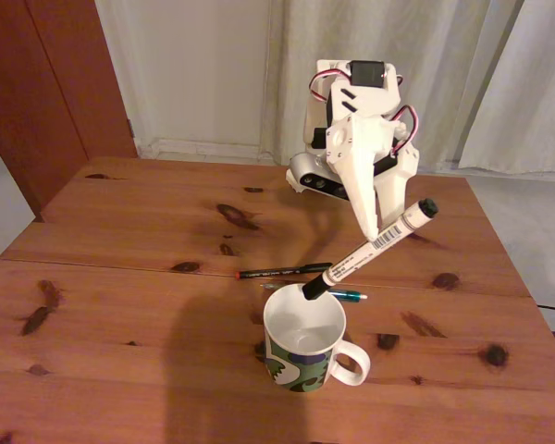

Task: Clean up the desk and place the pens and markers into the cup

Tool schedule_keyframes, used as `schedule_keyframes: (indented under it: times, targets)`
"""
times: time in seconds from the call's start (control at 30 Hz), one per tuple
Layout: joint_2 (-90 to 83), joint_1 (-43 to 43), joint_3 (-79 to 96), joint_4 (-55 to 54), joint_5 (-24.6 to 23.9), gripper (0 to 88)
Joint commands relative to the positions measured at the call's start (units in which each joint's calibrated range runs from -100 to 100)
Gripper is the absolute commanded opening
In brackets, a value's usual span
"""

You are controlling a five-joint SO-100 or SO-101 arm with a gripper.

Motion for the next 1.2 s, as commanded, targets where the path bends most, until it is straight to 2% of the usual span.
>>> schedule_keyframes:
  times: [0.0, 0.93, 1.17]
  targets:
    - [0.3, -0.4, -1.1, -1.1, -0.4, 0.8]
    - [6.3, 1.7, -1.0, -3.1, 0.2, 1.8]
    - [6.1, 2.3, -1.0, -3.1, 0.7, 11.0]
